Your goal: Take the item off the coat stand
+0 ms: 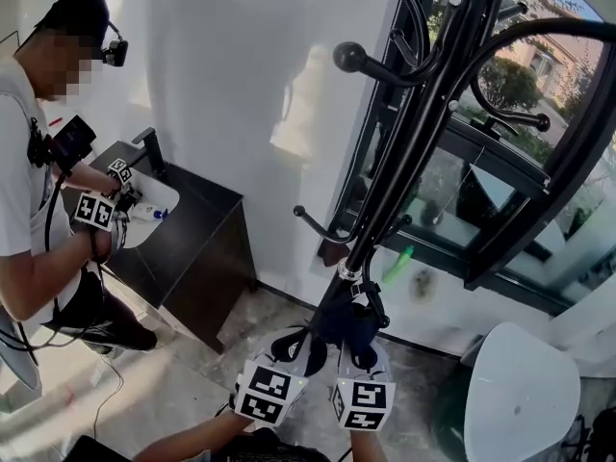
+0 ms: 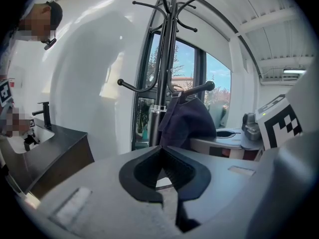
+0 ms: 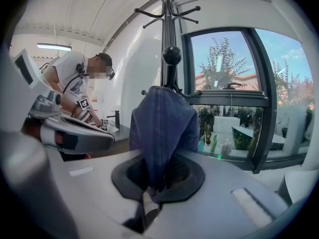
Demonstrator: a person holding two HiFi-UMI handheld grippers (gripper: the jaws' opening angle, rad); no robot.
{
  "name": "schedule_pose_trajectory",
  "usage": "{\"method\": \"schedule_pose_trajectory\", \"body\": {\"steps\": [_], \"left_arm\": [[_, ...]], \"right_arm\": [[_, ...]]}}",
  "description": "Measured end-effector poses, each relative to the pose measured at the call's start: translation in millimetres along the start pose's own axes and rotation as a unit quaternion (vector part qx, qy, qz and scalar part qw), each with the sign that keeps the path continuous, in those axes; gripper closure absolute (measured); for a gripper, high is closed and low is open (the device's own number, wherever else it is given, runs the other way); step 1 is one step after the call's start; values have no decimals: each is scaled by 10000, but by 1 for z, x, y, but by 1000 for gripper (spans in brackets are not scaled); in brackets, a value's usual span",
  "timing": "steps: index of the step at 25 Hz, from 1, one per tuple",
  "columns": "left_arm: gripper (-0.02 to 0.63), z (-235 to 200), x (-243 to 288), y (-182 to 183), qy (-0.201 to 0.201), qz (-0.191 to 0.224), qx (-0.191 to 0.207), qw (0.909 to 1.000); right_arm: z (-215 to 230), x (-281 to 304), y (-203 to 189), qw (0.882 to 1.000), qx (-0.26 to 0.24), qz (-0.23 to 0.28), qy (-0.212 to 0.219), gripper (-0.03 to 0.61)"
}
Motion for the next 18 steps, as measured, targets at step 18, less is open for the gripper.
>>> {"method": "schedule_pose_trajectory", "body": {"steps": [18], "left_arm": [[612,46,-24,-3,310,200,-166,9992]], "right_arm": [[12,-57,15,9983,-312,401,289,563]]}}
Point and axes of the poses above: the fingertips, and each gripper's own axes: x forward along the fingers, z to its right, y out of its top, the point moved 10 cm from there along -x, backward along the fingers, and after that the axes turned 8 degrees about z, right-handed, at the moved point
